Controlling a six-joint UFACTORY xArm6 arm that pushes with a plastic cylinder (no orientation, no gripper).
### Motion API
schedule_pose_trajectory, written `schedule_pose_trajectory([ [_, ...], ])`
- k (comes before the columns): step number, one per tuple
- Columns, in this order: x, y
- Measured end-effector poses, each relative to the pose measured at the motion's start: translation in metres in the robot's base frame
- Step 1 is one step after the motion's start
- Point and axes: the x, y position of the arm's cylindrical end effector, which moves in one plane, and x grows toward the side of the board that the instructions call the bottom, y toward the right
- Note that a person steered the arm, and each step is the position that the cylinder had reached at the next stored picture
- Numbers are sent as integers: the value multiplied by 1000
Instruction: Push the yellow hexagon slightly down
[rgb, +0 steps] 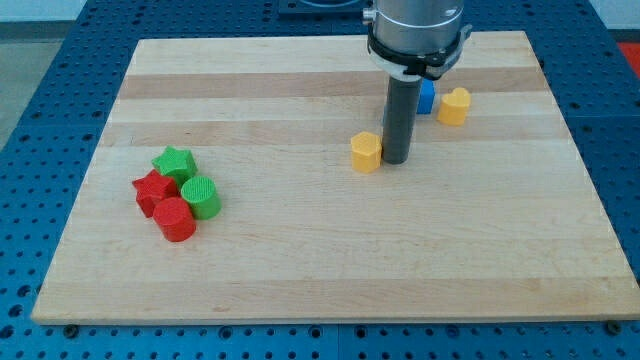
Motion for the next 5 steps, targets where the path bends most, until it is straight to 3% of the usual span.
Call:
schedule_pose_trajectory([
  [5,21,-126],
])
